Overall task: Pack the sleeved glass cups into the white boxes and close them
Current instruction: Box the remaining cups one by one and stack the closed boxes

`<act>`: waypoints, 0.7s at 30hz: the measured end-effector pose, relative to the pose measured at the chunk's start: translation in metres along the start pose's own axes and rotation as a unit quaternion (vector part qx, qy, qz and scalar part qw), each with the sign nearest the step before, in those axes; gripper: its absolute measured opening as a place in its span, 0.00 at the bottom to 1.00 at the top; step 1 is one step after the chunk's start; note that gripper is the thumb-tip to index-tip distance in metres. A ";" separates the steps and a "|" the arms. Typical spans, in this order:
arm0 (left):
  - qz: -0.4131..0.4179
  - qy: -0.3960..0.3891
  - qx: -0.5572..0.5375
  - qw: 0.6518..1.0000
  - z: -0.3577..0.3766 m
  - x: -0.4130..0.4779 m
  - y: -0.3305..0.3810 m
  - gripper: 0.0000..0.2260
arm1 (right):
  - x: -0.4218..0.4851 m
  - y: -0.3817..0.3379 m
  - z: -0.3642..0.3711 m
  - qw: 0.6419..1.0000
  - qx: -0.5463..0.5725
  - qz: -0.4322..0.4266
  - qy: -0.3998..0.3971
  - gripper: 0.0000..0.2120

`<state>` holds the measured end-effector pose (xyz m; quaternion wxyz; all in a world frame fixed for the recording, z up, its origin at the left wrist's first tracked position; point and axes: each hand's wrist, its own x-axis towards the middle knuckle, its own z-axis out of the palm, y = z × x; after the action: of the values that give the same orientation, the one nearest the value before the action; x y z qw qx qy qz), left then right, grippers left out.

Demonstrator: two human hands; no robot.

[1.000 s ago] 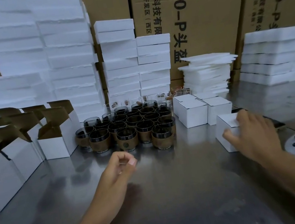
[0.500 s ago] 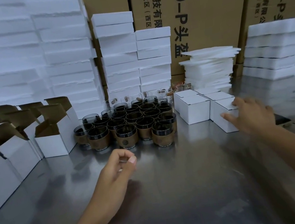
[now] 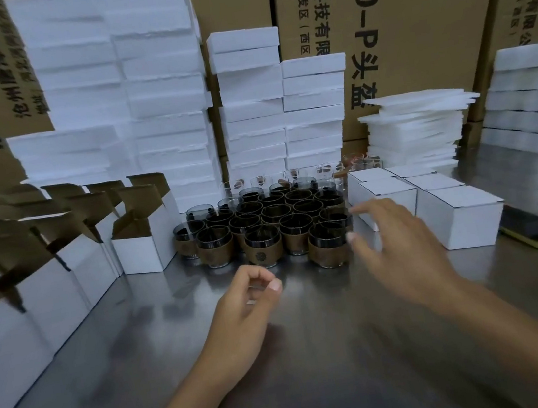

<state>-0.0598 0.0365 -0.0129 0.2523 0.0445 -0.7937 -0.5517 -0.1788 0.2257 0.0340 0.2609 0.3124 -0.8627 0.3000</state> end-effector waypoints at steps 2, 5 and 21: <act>-0.001 0.019 0.010 1.000 -0.001 0.000 -0.001 0.02 | -0.010 -0.027 0.017 0.999 0.041 -0.030 -0.015 0.11; 0.000 0.049 0.029 0.998 -0.006 -0.001 -0.004 0.03 | -0.022 -0.046 0.039 0.995 0.062 -0.061 -0.039 0.06; -0.092 0.255 0.174 0.947 -0.108 0.065 -0.044 0.14 | -0.024 -0.022 0.061 0.992 0.111 0.018 -0.052 0.06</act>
<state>-0.0768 -0.0957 -0.0012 0.3824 0.2997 -0.7792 -0.3959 -0.1637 0.1799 -0.0149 0.1739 0.3387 -0.8419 0.3825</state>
